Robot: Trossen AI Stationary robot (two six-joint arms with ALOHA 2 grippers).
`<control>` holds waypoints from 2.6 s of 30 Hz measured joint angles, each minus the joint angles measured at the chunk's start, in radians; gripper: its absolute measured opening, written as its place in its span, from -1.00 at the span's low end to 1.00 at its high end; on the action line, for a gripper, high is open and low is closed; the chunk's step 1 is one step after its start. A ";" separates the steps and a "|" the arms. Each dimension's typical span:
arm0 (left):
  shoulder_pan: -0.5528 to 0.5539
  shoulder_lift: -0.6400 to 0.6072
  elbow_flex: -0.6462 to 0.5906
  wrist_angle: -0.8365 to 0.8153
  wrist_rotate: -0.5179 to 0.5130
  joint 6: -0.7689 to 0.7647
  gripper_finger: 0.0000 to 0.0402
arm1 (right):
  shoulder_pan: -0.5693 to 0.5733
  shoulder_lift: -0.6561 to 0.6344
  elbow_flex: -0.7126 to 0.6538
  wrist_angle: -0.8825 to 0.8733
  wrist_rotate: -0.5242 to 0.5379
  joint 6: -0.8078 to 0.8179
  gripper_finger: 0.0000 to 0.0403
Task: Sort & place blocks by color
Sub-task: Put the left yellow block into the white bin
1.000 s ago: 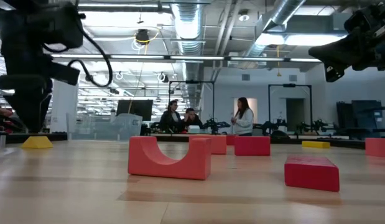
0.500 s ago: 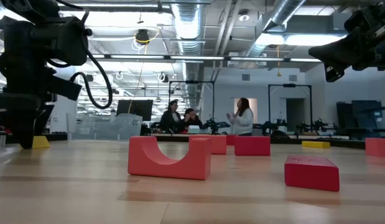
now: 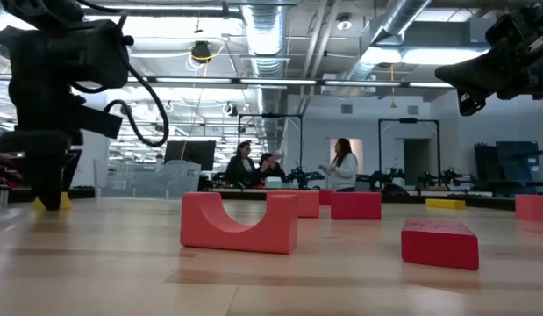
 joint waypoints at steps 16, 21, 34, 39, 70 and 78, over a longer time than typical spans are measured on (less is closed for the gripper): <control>-0.002 0.003 -0.001 0.299 0.104 0.077 -0.17 | 0.000 0.000 0.000 0.000 0.000 0.000 -0.86; -0.002 0.003 -0.001 0.297 0.092 0.088 -0.41 | 0.000 0.000 0.000 0.000 0.000 0.000 -0.86; 0.000 -0.003 0.055 0.151 0.072 0.048 -0.77 | 0.000 0.000 0.000 0.000 0.000 0.000 -0.87; 0.000 -0.003 0.108 -0.025 0.056 -0.110 -0.46 | 0.000 0.000 0.000 0.000 0.000 0.000 -0.86; -0.017 -0.008 -0.035 0.043 0.029 -0.393 -0.38 | 0.000 0.000 0.000 0.000 0.000 0.000 -0.87; -0.038 -0.051 0.015 0.004 -0.079 -0.350 -0.49 | 0.000 0.000 0.000 0.000 0.000 0.000 -0.86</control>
